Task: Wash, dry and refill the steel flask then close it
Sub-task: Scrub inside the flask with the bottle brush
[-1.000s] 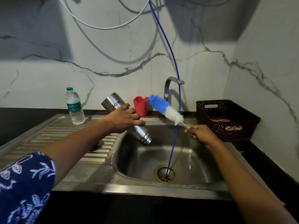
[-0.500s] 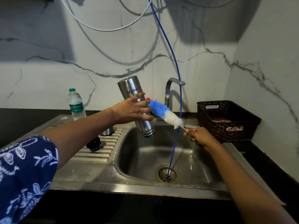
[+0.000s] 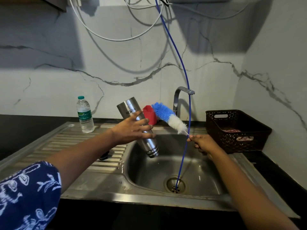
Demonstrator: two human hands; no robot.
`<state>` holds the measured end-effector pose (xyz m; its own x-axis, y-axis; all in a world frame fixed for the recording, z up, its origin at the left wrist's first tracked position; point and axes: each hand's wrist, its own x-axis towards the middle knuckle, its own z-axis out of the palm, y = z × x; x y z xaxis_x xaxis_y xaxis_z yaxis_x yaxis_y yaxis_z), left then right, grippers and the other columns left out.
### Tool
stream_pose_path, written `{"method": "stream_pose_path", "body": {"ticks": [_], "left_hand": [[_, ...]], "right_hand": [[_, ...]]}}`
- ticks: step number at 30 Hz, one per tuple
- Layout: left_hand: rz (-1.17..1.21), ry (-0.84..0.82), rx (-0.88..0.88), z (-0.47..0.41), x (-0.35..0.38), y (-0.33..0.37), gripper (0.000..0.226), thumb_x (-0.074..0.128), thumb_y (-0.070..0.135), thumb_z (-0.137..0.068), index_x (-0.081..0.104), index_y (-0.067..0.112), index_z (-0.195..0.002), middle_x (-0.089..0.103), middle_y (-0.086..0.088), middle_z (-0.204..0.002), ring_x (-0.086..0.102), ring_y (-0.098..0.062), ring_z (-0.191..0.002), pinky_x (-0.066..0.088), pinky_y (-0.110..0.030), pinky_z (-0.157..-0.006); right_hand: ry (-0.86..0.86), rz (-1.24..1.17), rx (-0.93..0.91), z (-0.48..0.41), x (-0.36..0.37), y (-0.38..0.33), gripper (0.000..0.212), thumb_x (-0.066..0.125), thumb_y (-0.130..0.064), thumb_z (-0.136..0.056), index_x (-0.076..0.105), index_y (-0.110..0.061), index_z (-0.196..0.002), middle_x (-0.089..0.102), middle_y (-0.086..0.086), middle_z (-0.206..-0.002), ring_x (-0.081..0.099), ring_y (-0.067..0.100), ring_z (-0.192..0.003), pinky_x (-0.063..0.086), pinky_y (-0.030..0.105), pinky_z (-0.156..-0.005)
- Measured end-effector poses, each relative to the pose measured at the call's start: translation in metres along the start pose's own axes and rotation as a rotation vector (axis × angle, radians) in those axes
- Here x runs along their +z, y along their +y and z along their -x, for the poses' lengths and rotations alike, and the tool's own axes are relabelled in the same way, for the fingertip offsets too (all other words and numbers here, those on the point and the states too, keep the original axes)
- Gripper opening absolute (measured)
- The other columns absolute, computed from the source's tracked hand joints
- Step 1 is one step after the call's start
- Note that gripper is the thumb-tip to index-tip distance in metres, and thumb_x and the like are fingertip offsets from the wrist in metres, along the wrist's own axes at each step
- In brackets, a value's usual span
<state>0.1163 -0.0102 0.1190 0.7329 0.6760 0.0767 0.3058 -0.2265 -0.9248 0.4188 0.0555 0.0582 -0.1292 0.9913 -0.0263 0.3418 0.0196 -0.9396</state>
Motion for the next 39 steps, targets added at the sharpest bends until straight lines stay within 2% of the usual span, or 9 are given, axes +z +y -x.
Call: {"method": "stream_pose_path", "body": {"ticks": [4,7,9,12,15,18,24,30,39], "left_hand": [[-0.007,-0.019,-0.034,0.024,-0.010,-0.031,0.058,0.055,0.009,-0.070,0.061,0.030,-0.123,0.065,-0.003,-0.113,0.061,-0.028,-0.108,0.019,-0.059,-0.106],[-0.006,-0.078,-0.075,0.052,-0.012,-0.065,0.062,0.070,0.011,-0.068,0.058,0.034,-0.124,0.064,-0.001,-0.110,0.060,-0.028,-0.104,0.025,-0.059,-0.105],[-0.027,-0.206,-0.066,0.073,-0.019,-0.086,0.070,0.081,0.026,-0.065,0.052,0.038,-0.128,0.062,0.002,-0.110,0.059,-0.026,-0.102,0.031,-0.056,-0.102],[-0.047,-0.432,-0.021,0.105,-0.022,-0.109,0.082,0.071,0.050,-0.073,0.027,0.042,-0.141,0.052,0.004,-0.126,0.049,-0.025,-0.115,0.033,-0.049,-0.100],[-0.018,-0.586,0.001,0.132,-0.023,-0.120,0.085,0.065,0.055,-0.078,0.014,0.040,-0.144,0.044,0.003,-0.134,0.043,-0.026,-0.121,0.032,-0.042,-0.099],[0.005,-0.730,0.034,0.153,-0.019,-0.125,0.082,0.060,0.056,-0.082,0.012,0.038,-0.147,0.042,0.001,-0.137,0.044,-0.026,-0.123,0.033,-0.038,-0.097],[0.059,-0.910,0.070,0.173,0.012,-0.110,0.081,0.063,0.055,-0.081,0.019,0.038,-0.147,0.040,0.000,-0.142,0.040,-0.025,-0.128,0.030,-0.039,-0.098],[0.007,-0.898,0.126,0.169,0.045,-0.086,0.075,0.066,0.048,-0.082,0.025,0.038,-0.144,0.044,0.001,-0.135,0.038,-0.023,-0.129,0.029,-0.043,-0.099],[-0.091,-0.752,0.219,0.156,0.064,-0.068,0.066,0.068,0.036,-0.082,0.034,0.037,-0.138,0.048,0.000,-0.133,0.043,-0.029,-0.125,0.026,-0.050,-0.102]], "right_hand": [[0.005,-0.127,-0.014,0.006,0.024,-0.024,0.025,0.050,-0.029,-0.096,0.065,-0.015,-0.082,0.036,0.000,-0.055,0.024,0.000,-0.024,0.017,0.010,-0.030],[-0.016,-0.221,-0.033,0.009,0.050,-0.042,0.027,0.049,-0.030,-0.097,0.063,-0.016,-0.079,0.033,0.001,-0.054,0.020,0.001,-0.025,0.014,0.009,-0.031],[-0.026,-0.261,-0.049,0.011,0.067,-0.049,0.028,0.049,-0.031,-0.097,0.063,-0.016,-0.079,0.033,0.000,-0.054,0.020,0.001,-0.026,0.014,0.009,-0.033],[-0.028,-0.318,-0.059,0.013,0.095,-0.046,0.025,0.049,-0.030,-0.097,0.065,-0.015,-0.084,0.033,0.000,-0.052,0.020,0.002,-0.027,0.014,0.010,-0.034],[-0.024,-0.308,-0.074,0.016,0.116,-0.037,0.024,0.049,-0.028,-0.096,0.066,-0.010,-0.097,0.032,0.001,-0.052,0.022,0.002,-0.029,0.015,0.011,-0.033],[-0.020,-0.245,-0.075,0.015,0.120,-0.030,0.024,0.048,-0.026,-0.097,0.065,-0.009,-0.098,0.032,0.002,-0.053,0.024,0.007,-0.037,0.015,0.013,-0.033],[-0.009,-0.176,-0.078,0.008,0.121,-0.024,0.026,0.051,-0.026,-0.096,0.067,-0.006,-0.097,0.032,0.003,-0.051,0.022,0.000,-0.027,0.015,0.011,-0.031],[0.005,-0.124,-0.128,0.009,0.124,-0.027,0.024,0.052,-0.023,-0.095,0.068,-0.005,-0.096,0.033,0.003,-0.052,0.026,0.000,-0.028,0.018,0.012,-0.030],[0.031,-0.092,-0.128,0.007,0.118,-0.027,0.026,0.053,-0.024,-0.095,0.069,-0.004,-0.098,0.040,0.001,-0.054,0.033,0.009,-0.046,0.022,0.011,-0.031]]}}
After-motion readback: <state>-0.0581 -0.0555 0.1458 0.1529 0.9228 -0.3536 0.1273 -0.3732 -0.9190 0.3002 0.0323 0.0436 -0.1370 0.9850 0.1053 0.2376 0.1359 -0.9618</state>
